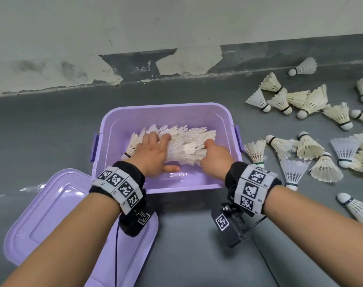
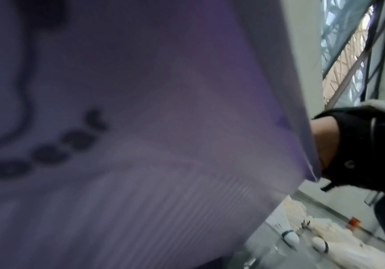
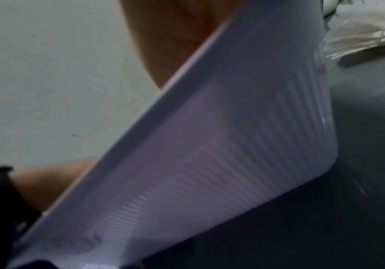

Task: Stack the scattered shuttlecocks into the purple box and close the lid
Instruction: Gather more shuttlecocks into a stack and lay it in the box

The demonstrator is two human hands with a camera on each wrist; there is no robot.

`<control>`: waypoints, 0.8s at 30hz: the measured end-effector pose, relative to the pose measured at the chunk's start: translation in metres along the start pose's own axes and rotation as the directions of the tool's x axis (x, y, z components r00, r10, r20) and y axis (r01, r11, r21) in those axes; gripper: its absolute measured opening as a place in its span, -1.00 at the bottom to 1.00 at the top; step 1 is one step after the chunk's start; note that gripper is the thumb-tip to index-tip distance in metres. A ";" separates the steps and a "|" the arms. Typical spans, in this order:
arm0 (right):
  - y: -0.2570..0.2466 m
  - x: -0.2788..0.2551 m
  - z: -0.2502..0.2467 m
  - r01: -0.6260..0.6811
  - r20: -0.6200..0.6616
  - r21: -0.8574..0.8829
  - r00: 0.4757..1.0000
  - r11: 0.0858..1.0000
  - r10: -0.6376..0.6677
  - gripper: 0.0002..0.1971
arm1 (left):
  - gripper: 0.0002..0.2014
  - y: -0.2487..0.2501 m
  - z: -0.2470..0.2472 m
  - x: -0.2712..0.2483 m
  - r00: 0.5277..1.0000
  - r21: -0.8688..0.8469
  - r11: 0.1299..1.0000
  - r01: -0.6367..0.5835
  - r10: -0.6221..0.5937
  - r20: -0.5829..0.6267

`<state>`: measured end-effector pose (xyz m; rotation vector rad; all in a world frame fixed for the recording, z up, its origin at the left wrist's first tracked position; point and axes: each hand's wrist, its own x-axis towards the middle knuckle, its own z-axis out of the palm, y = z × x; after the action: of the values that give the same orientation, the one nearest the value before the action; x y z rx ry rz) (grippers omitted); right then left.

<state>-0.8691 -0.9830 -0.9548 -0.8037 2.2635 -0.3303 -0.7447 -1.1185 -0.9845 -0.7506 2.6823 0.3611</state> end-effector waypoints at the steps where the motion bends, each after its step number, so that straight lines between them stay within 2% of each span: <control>1: 0.000 0.002 0.003 0.009 0.016 -0.039 1.000 0.999 -0.009 -0.55 | -0.17 0.001 0.000 -0.001 0.999 0.045 0.999 -0.004 0.002 0.038; 3: 0.000 0.004 0.007 0.018 0.035 -0.121 0.999 0.992 -0.013 -0.55 | -0.24 0.002 0.001 -0.002 0.994 0.092 0.996 0.002 -0.011 0.106; 5: 0.001 0.004 0.008 0.028 0.024 -0.191 0.999 0.981 -0.024 -0.56 | -0.29 0.001 0.001 -0.002 0.993 0.110 0.994 -0.011 -0.002 0.116; 10: 0.000 -0.002 0.003 0.072 0.004 -0.282 0.997 0.957 -0.074 -0.61 | -0.35 -0.007 0.001 -0.007 0.992 -0.001 0.997 -0.072 0.072 -0.108; 12: -0.001 -0.006 0.003 0.092 0.002 -0.329 0.995 0.940 -0.096 -0.61 | -0.36 -0.010 -0.002 -0.010 0.977 -0.050 0.998 -0.048 0.037 -0.211; 14: -0.002 -0.011 0.003 0.100 -0.021 -0.416 0.993 0.904 -0.120 -0.59 | -0.41 -0.013 -0.004 -0.010 0.963 0.006 0.999 0.031 -0.029 -0.266; 17: -0.002 -0.014 0.004 0.091 -0.073 -0.512 0.986 0.854 -0.149 -0.52 | -0.52 -0.015 -0.002 -0.008 0.973 0.106 0.985 0.139 -0.116 -0.198; 20: -0.001 -0.012 0.003 0.093 -0.102 -0.552 0.979 0.829 -0.178 -0.52 | -0.64 -0.013 -0.003 -0.008 0.980 0.102 0.984 0.147 -0.131 -0.147; 24: -0.001 -0.011 0.006 0.098 -0.178 -0.449 0.964 0.888 -0.196 -0.57 | -0.75 -0.011 -0.006 -0.005 0.979 0.086 0.984 0.154 -0.140 -0.149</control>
<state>-0.8587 -0.9770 -0.9529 -1.2275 2.5301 0.0332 -0.7359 -1.1274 -0.9787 -0.9711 2.7304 0.1436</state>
